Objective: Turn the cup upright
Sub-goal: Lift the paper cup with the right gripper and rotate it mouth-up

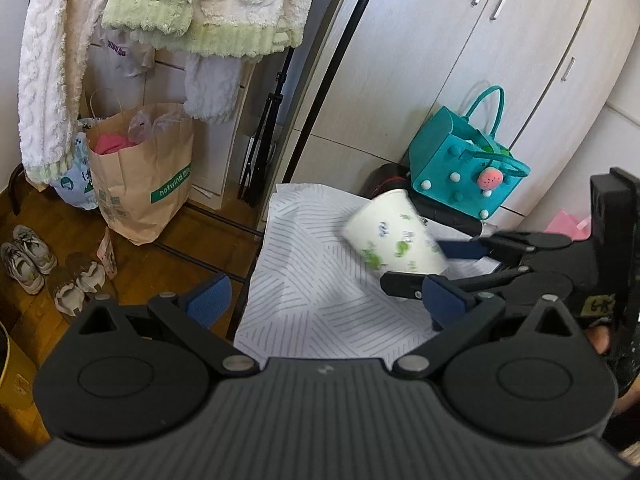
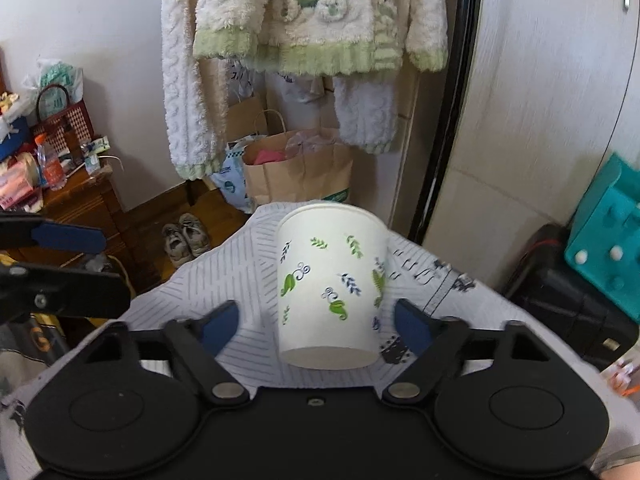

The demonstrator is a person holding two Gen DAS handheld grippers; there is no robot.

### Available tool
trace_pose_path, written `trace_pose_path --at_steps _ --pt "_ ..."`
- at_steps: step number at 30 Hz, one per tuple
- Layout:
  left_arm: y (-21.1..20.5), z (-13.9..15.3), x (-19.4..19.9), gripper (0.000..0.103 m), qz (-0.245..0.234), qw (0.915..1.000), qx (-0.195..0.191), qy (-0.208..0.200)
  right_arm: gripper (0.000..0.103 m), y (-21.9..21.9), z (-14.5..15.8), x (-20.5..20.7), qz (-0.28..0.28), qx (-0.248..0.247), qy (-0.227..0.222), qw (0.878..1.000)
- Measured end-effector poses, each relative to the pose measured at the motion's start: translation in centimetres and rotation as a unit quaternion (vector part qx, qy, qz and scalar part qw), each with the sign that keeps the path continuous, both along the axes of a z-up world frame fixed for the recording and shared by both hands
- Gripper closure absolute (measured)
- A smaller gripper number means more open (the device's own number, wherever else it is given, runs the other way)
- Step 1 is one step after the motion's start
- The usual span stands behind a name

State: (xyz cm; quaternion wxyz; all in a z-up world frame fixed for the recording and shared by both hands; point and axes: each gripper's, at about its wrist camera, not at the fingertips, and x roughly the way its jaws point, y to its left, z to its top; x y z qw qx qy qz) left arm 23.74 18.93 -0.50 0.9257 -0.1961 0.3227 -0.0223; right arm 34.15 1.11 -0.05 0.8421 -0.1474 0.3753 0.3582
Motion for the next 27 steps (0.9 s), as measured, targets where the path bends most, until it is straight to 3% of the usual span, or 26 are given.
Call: trace_pose_path --at_steps 5,14,19,27 --pt "-0.1 0.6 -0.6 0.000 0.009 0.9999 -0.004 0.002 0.041 -1.1 1.1 -1.1 -0.010 0.030 0.009 0.999" --pt "-2.5 2.2 -3.8 0.000 0.000 0.9997 0.022 -0.008 0.041 -4.7 3.6 -6.6 -0.021 0.025 -0.026 0.999" --pt "-3.8 2.9 -5.8 0.000 -0.025 0.9995 0.008 -0.015 0.041 -7.2 4.4 -10.5 -0.022 0.008 -0.028 0.999" --pt "-7.4 2.3 -9.3 0.000 -0.087 0.9962 -0.004 0.006 0.041 -11.0 4.2 -15.9 -0.020 -0.015 -0.012 1.000"
